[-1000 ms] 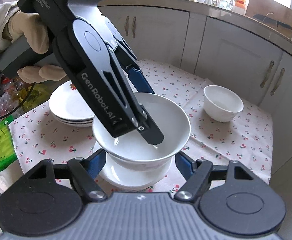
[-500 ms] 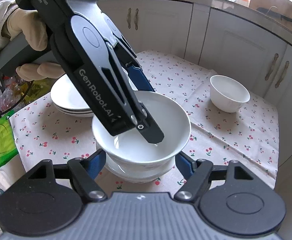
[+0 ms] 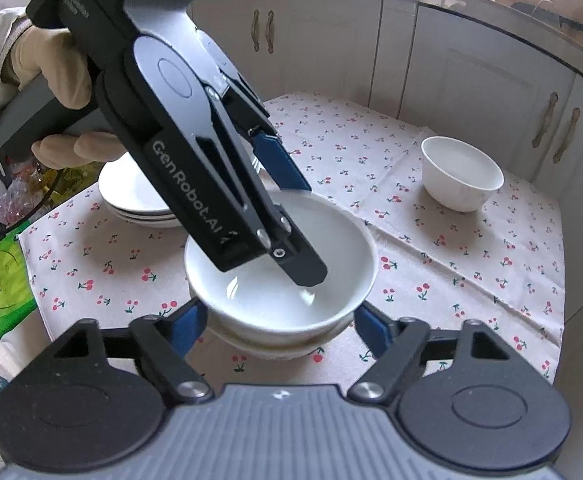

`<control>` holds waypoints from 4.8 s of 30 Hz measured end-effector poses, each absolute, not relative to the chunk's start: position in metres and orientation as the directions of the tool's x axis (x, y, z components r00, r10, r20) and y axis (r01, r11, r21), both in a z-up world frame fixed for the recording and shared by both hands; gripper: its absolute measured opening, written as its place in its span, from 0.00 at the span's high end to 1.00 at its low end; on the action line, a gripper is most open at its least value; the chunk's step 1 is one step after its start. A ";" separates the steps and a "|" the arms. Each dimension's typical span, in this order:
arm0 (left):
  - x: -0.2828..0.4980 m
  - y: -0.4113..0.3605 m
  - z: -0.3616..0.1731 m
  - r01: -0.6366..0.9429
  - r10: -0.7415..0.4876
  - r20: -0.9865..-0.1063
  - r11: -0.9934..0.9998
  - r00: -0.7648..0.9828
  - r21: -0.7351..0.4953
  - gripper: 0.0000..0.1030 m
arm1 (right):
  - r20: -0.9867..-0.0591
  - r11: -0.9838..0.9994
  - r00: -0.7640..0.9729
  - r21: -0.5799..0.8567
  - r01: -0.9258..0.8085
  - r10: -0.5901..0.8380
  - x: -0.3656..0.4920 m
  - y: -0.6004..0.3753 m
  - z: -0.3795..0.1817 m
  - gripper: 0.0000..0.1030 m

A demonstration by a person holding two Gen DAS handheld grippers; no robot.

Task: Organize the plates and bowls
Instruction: 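Open the left tool and move it toward the last white bowl, then close the left tool on the last white bowl's rim and lift it, then carry the last bowl with the left tool over the stacked bowls, then lower the held bowl into the nested bowls and open the left tool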

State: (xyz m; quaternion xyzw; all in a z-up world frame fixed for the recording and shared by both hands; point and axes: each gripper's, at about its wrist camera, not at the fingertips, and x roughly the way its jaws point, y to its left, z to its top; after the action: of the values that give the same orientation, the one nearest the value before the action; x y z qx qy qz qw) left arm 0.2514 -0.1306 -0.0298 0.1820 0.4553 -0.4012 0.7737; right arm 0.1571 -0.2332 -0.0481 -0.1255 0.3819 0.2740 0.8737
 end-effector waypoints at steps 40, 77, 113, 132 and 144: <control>0.461 -0.157 -0.009 0.702 -0.458 -0.804 0.708 0.378 -0.074 0.10 | -0.714 0.887 0.637 -0.049 -0.460 0.291 0.326 -0.310 -0.019 0.02; 0.523 -0.185 -0.073 0.659 -0.457 -0.856 0.725 0.242 -0.201 0.34 | -0.749 0.886 0.621 -0.102 -0.453 0.231 0.398 -0.291 -0.083 0.16; 0.364 -0.116 0.016 0.644 -0.479 -0.813 0.745 0.331 -0.177 0.34 | -0.725 0.851 0.623 -0.099 -0.516 0.293 0.251 -0.251 -0.003 0.17; 0.286 -0.089 0.009 0.638 -0.473 -0.824 0.747 0.311 -0.189 0.30 | -0.740 0.834 0.596 -0.087 -0.545 0.313 0.176 -0.230 -0.012 0.17; 0.278 -0.089 -0.002 0.637 -0.473 -0.833 0.744 0.288 -0.203 0.29 | -0.759 0.836 0.574 -0.073 -0.544 0.308 0.166 -0.227 -0.023 0.16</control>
State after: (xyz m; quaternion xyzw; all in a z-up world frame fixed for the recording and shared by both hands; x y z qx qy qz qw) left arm 0.2781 -0.0894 -0.0021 0.0841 0.4851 -0.3477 0.7979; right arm 0.1657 -0.2268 -0.0233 -0.1509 0.3920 0.2437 0.8741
